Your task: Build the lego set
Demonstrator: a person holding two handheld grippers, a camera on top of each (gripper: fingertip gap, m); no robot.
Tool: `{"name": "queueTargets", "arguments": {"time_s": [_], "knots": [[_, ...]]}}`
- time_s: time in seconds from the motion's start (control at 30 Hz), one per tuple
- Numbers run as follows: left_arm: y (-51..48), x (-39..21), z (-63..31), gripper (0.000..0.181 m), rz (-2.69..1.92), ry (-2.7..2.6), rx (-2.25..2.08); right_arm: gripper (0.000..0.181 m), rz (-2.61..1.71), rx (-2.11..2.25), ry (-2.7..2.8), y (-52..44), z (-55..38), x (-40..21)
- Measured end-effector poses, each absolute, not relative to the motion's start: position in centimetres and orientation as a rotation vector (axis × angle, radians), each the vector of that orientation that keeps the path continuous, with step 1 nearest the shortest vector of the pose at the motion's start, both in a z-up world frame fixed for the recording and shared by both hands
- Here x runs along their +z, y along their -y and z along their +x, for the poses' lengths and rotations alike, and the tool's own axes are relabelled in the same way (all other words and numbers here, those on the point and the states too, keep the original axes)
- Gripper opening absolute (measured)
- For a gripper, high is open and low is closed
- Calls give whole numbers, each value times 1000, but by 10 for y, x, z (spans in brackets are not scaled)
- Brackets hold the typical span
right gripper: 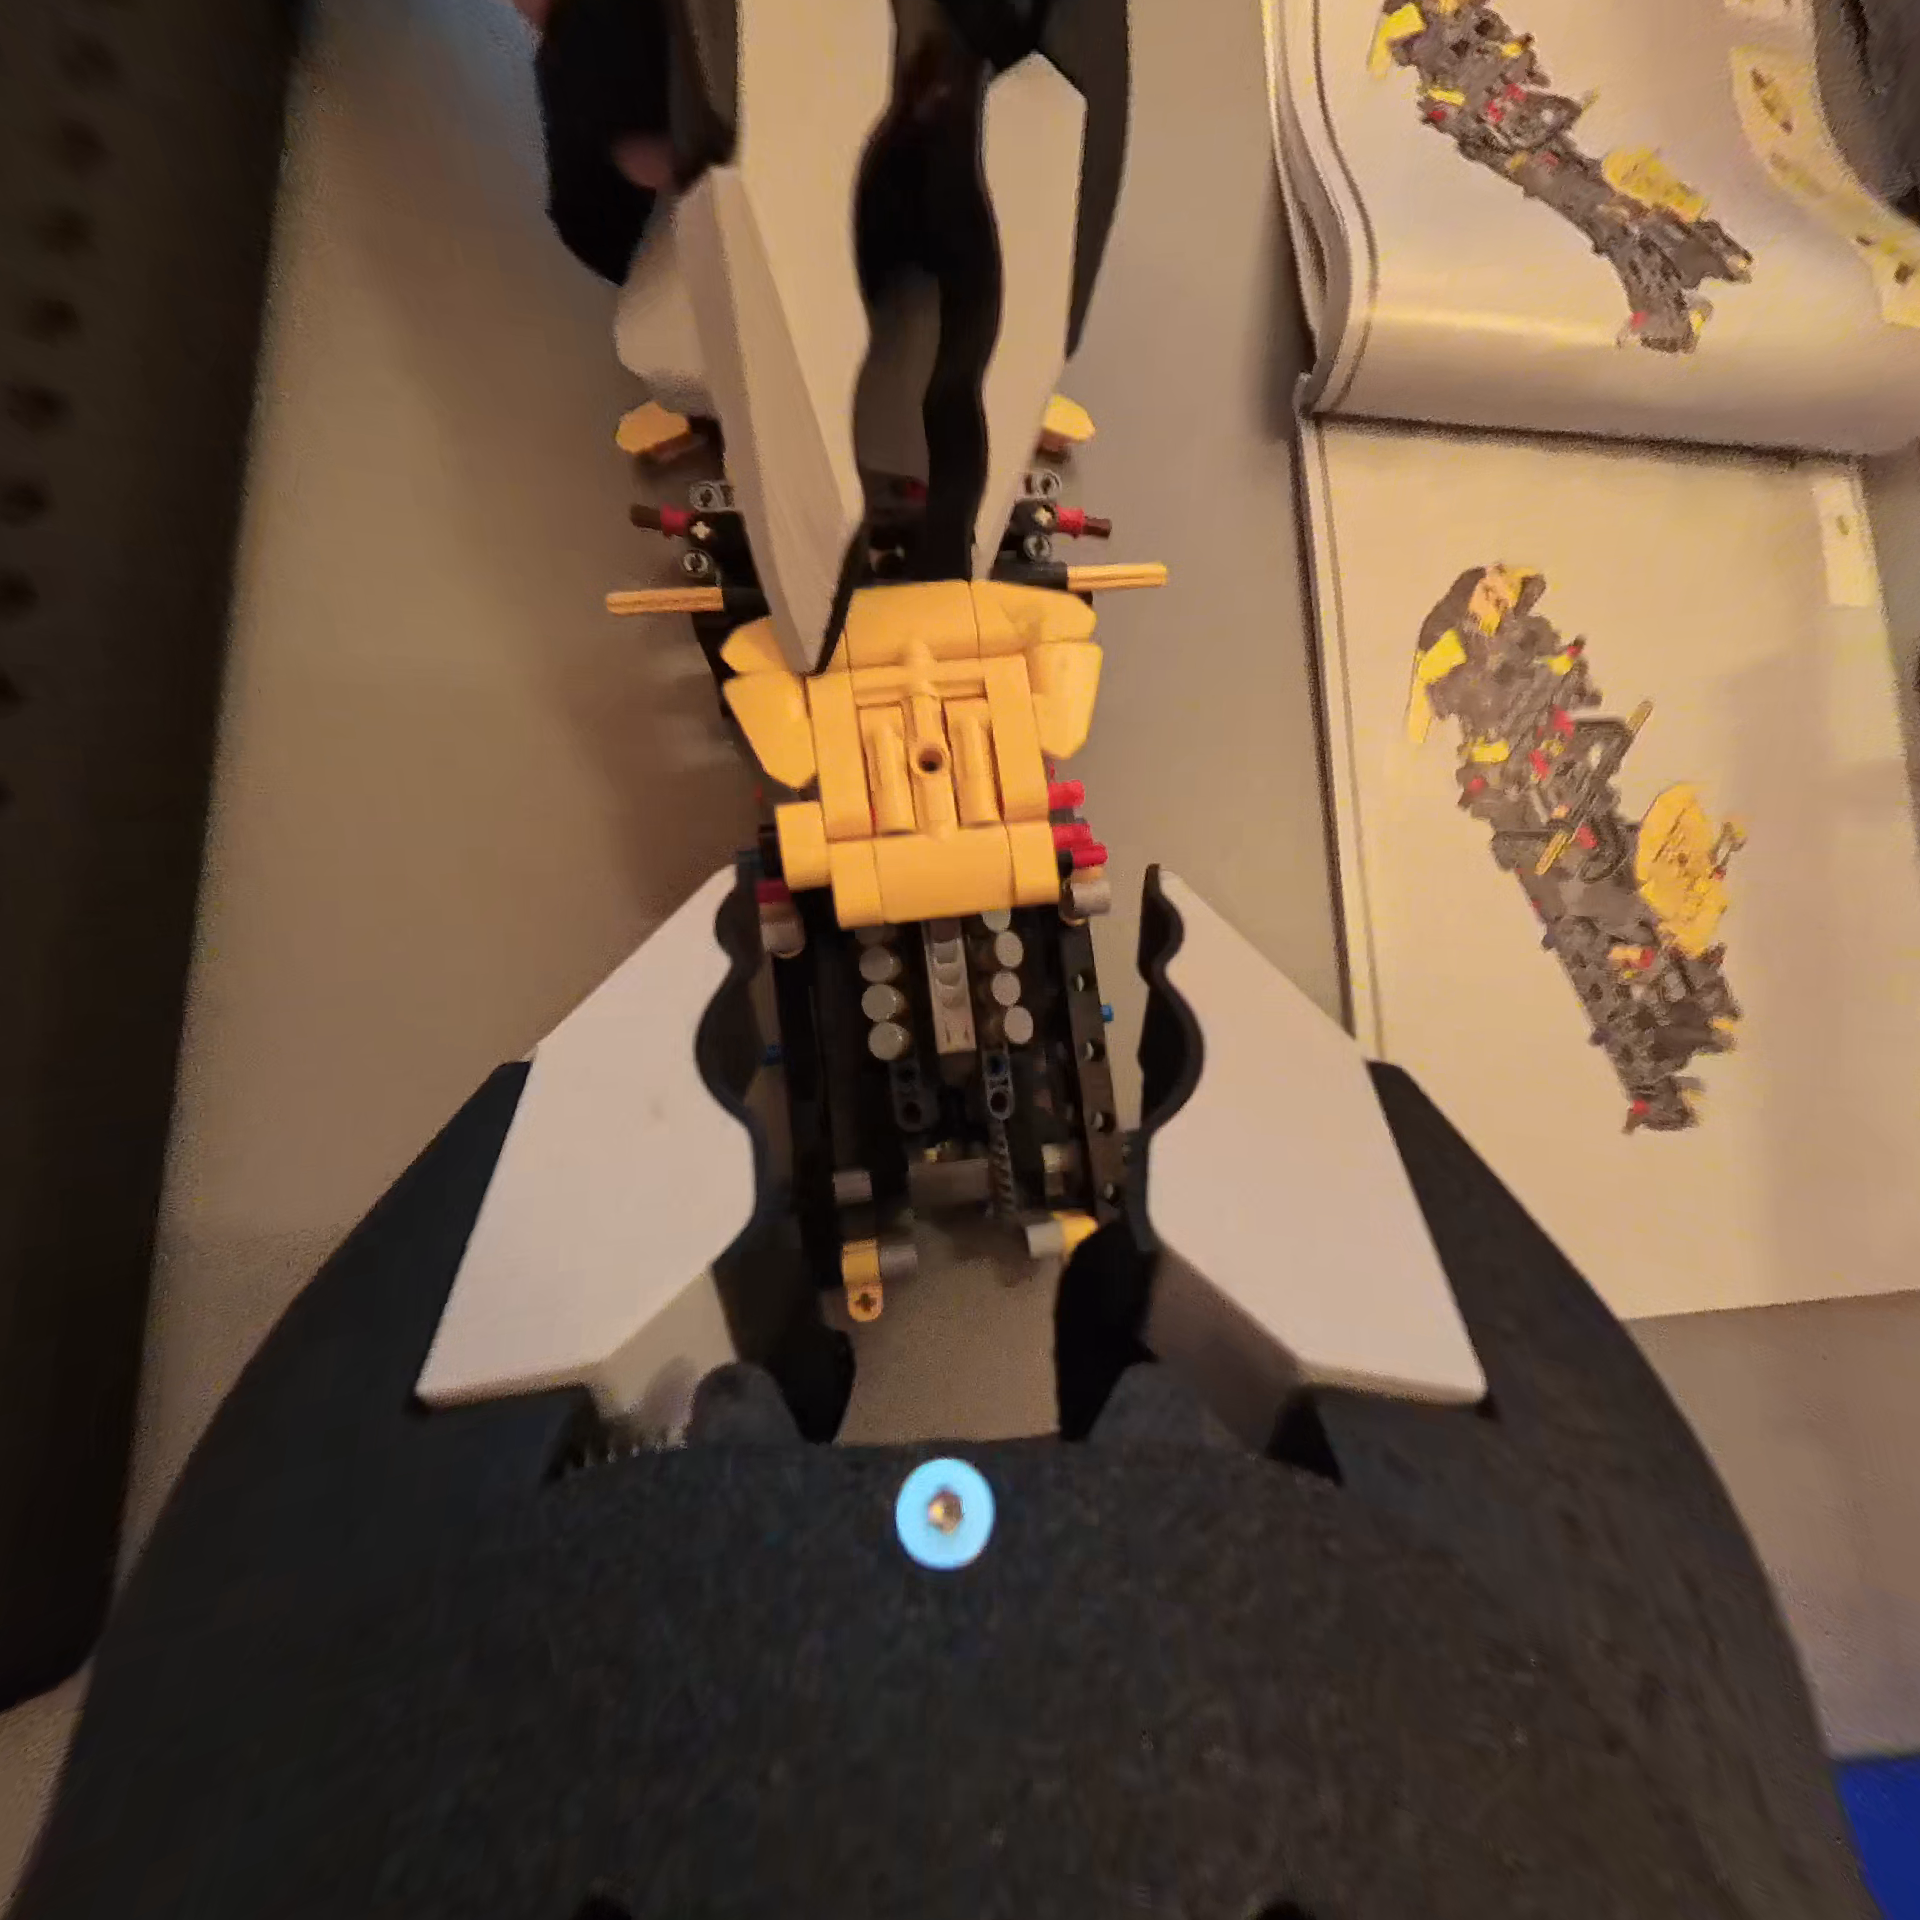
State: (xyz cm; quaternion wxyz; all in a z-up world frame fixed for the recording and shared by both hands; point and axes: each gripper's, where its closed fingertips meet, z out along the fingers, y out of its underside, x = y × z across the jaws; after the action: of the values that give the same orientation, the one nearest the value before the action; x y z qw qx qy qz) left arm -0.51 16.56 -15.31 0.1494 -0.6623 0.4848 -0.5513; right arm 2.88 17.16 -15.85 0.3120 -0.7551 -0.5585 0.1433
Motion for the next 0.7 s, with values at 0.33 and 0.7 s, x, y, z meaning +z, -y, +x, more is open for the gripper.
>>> {"name": "queueTargets", "arguments": {"time_s": [0.33,0.7], "knots": [[-166,-153,-5,27,-1903,-1390,-1589,59,-2052,246,1781,-172,18,-163],[-167,-152,-4,28,-1917,-1343,-1564,81,-2069,182,1560,-178,25,-153]]}}
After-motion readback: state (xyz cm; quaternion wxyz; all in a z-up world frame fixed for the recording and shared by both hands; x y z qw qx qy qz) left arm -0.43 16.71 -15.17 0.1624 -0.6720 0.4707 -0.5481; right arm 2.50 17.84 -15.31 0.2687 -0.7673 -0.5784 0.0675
